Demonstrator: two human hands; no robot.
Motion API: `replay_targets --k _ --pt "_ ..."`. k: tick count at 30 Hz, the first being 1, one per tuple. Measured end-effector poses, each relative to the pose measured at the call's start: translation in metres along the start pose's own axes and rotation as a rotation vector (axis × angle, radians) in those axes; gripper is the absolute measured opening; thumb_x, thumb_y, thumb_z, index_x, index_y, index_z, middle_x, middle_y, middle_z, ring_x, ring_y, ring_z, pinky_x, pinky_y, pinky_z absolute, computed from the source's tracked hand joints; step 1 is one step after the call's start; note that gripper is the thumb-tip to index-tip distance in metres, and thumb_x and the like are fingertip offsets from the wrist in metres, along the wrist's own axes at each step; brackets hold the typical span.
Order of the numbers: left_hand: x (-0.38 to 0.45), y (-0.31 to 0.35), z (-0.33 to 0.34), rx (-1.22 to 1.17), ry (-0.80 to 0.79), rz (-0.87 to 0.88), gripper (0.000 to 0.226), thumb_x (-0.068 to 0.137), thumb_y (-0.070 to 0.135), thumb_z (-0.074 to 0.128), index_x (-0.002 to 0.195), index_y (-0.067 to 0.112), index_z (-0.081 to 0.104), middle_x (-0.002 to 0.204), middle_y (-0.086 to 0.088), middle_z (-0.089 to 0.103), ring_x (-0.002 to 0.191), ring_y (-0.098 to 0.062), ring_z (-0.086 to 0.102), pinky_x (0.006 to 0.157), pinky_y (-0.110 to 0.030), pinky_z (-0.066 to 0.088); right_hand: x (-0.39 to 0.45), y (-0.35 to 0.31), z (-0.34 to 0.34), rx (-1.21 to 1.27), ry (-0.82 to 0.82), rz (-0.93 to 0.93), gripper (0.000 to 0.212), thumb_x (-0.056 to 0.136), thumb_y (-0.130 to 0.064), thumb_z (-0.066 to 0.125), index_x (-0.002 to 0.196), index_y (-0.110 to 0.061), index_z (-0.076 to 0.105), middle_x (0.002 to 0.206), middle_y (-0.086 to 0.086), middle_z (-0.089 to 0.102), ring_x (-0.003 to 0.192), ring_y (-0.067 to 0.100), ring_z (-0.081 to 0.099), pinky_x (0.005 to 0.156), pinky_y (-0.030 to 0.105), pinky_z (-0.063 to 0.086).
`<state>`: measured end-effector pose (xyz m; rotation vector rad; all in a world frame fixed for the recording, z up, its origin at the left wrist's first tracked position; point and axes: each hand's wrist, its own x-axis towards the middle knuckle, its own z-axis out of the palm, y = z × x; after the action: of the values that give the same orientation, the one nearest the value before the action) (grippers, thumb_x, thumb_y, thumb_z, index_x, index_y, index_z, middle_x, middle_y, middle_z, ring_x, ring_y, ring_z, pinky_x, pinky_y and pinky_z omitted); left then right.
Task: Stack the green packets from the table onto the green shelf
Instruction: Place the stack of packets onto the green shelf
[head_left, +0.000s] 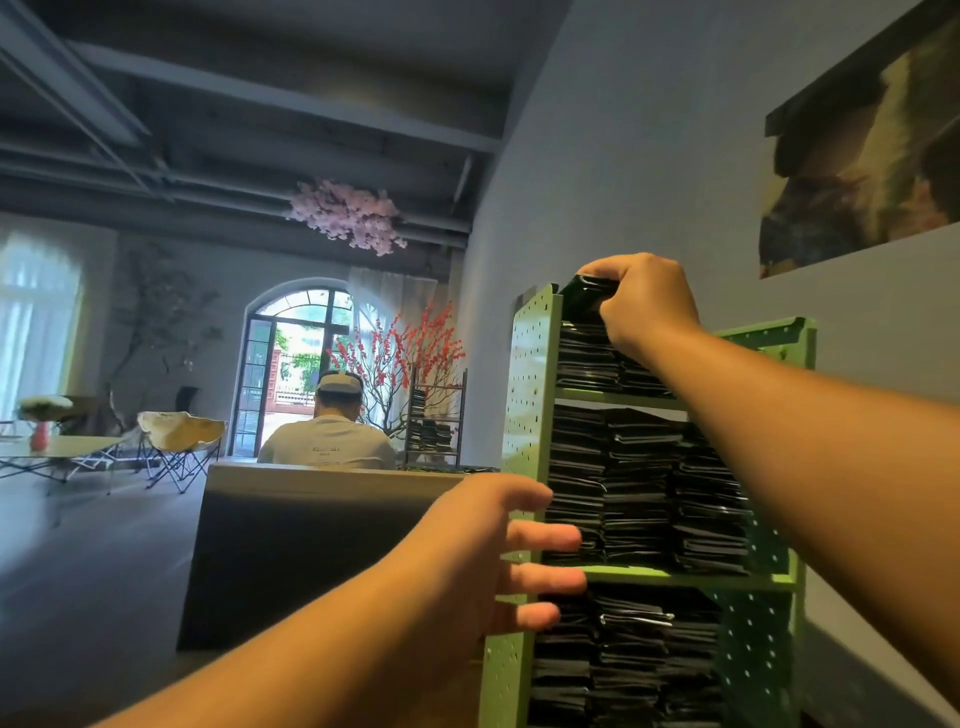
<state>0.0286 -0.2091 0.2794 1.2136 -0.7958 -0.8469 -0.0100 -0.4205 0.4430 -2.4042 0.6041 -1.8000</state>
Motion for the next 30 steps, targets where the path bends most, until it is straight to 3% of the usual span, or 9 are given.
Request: replay_targets --k 6,11,17,20,24,30 --pt "-0.004 -0.004 -0.002 0.055 0.003 -0.084 0.022 0.097 0.028 0.059 0.117 0.021 0.061 0.1 -0.008 0.079 0.084 -0.027 0.075 0.064 -0.033 0.051 0.01 -0.015 0.001 -0.016 -0.167 0.112 0.044 0.088 0.007 0.056 0.106 -0.028 0.077 0.109 0.001 0.07 0.096 0.022 0.06 0.078 0.03 0.047" --pt "-0.007 -0.002 -0.001 0.109 0.009 -0.118 0.023 0.096 0.028 0.059 0.118 0.02 0.061 0.101 -0.01 0.079 0.078 -0.025 0.073 0.065 -0.033 0.051 0.007 -0.013 -0.003 0.046 -0.351 0.134 0.037 0.091 -0.008 0.057 0.117 -0.026 0.075 0.12 0.0 0.071 0.11 0.023 0.062 0.089 0.035 0.053" --pt "-0.01 0.005 0.002 0.126 0.025 -0.099 0.02 0.098 0.026 0.057 0.116 0.018 0.061 0.106 -0.012 0.078 0.079 -0.026 0.073 0.065 -0.032 0.05 0.0 -0.014 0.003 -0.08 -0.468 0.031 0.056 0.096 -0.005 0.046 0.146 -0.029 0.054 0.15 -0.002 0.054 0.137 0.024 0.048 0.105 0.032 0.041" --pt "-0.011 0.008 0.0 0.122 0.049 -0.079 0.021 0.098 0.026 0.057 0.118 0.019 0.06 0.106 -0.011 0.078 0.08 -0.026 0.073 0.063 -0.032 0.05 -0.002 -0.014 0.003 -0.068 -0.42 0.011 0.063 0.094 -0.007 0.05 0.152 -0.03 0.044 0.156 -0.003 0.046 0.141 0.024 0.044 0.099 0.026 0.037" --pt "-0.013 0.009 -0.003 0.125 0.089 -0.057 0.024 0.098 0.026 0.055 0.12 0.019 0.059 0.101 -0.009 0.078 0.073 -0.023 0.071 0.058 -0.03 0.051 -0.003 -0.016 -0.004 -0.089 -0.245 -0.075 0.063 0.087 -0.02 0.056 0.149 -0.028 0.045 0.156 0.0 0.044 0.143 0.028 0.04 0.117 0.052 0.034" --pt "-0.025 0.018 -0.009 0.188 0.102 -0.028 0.028 0.1 0.027 0.053 0.125 0.017 0.059 0.1 -0.007 0.069 0.08 -0.023 0.069 0.069 -0.033 0.052 -0.03 -0.052 -0.011 -0.169 -0.024 -0.373 0.053 0.08 -0.028 0.052 0.133 -0.023 0.06 0.143 0.005 0.051 0.132 0.031 0.045 0.115 0.057 0.029"
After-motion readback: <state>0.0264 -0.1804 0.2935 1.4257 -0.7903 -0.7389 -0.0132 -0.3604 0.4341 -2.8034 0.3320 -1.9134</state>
